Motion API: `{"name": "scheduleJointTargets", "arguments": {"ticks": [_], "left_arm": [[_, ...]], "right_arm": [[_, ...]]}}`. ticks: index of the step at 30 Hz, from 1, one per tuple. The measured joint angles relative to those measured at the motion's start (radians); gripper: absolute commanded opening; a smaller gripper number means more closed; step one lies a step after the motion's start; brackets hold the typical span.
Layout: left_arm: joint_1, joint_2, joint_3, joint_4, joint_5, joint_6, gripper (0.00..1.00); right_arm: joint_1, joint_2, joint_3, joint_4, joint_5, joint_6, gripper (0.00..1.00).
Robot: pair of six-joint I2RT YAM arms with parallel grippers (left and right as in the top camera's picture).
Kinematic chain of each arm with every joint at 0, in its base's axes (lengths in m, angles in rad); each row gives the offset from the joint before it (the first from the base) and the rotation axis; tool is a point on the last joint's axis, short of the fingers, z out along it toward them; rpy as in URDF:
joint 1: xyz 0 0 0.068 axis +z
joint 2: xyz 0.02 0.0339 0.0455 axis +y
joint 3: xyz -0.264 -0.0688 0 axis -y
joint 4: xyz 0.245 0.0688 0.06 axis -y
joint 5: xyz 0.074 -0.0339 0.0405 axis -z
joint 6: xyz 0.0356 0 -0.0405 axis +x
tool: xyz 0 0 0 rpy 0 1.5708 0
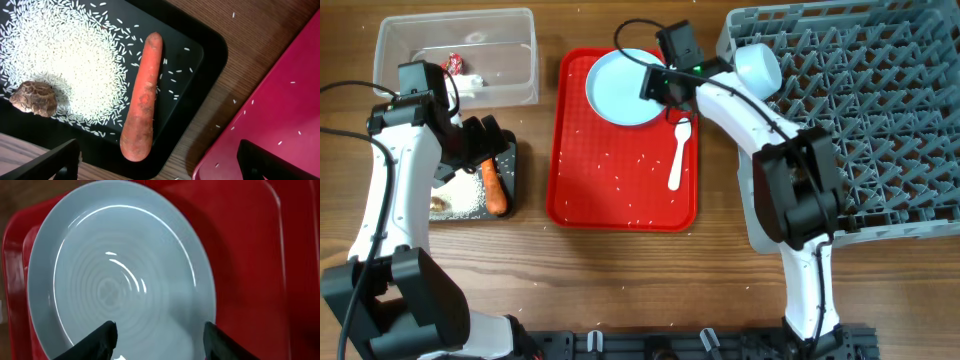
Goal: Sort waste into correct bins and load items into the dishwasher rack
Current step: 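Grasp the edge of the white plate with the right gripper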
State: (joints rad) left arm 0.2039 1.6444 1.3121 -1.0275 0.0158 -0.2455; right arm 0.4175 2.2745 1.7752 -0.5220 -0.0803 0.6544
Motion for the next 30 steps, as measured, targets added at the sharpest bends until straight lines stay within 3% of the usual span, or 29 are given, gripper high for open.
{"name": "scheduleJointTargets", "arguments": {"ticks": [3,6,13,30], "left_arm": [[0.000,0.000,0.000,0.000,0.000,0.000,1.00],[0.000,0.000,0.000,0.000,0.000,0.000,1.00],[0.000,0.000,0.000,0.000,0.000,0.000,1.00],[0.000,0.000,0.000,0.000,0.000,0.000,1.00]], "right_arm": [[-0.003,0.014,0.000,0.007,0.002,0.031,0.47],[-0.002,0.022,0.000,0.006,0.003,0.051,0.35],[-0.002,0.037,0.002,0.007,0.014,0.068,0.44],[-0.002,-0.101,0.007,-0.146,0.143,0.064,0.47]]}}
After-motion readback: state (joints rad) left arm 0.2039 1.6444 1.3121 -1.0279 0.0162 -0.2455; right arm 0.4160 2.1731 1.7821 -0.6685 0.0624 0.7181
